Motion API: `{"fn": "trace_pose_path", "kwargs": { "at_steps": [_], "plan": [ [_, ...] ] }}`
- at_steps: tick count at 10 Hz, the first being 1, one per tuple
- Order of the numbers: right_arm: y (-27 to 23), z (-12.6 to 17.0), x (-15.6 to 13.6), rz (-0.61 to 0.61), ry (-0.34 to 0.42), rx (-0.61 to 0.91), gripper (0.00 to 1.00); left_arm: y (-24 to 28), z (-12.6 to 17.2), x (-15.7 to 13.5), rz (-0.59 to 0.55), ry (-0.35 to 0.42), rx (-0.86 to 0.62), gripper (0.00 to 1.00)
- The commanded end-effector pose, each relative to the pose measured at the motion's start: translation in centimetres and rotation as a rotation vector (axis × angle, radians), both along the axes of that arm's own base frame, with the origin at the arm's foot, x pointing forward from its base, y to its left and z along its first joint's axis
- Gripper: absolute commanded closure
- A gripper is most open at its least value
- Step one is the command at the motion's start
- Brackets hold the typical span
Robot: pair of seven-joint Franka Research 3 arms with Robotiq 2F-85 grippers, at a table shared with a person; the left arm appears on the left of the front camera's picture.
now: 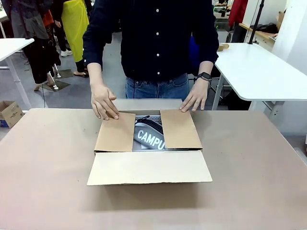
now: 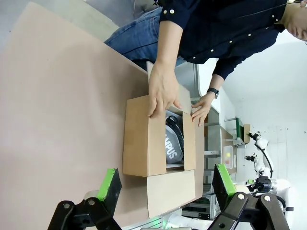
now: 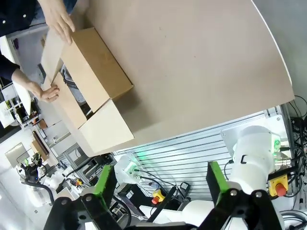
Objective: Pack the gift set into the box.
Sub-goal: Press and hold the closed box until the human finishes sealing it.
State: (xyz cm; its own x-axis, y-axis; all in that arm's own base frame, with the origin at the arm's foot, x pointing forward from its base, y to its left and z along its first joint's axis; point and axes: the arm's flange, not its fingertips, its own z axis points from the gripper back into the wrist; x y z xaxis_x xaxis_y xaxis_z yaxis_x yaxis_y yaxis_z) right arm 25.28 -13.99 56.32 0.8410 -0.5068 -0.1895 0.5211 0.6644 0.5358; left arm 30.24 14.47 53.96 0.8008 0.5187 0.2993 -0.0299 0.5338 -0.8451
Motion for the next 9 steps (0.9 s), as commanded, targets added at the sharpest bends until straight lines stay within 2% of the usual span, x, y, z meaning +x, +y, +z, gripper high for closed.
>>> {"fn": "trace_pose_path", "kwargs": {
  "at_steps": [1,9],
  "plan": [
    [-0.29,-0.05,-0.22,0.020,-0.016,0.019,0.00,0.06,-0.12,0.09,-0.017,-0.033,-0.005,0.00],
    [-0.29,-0.05,-0.22,0.020,-0.016,0.019,0.00,0.06,-0.12,0.09,-0.017,-0.033,-0.005,0.00]
  ]
}}
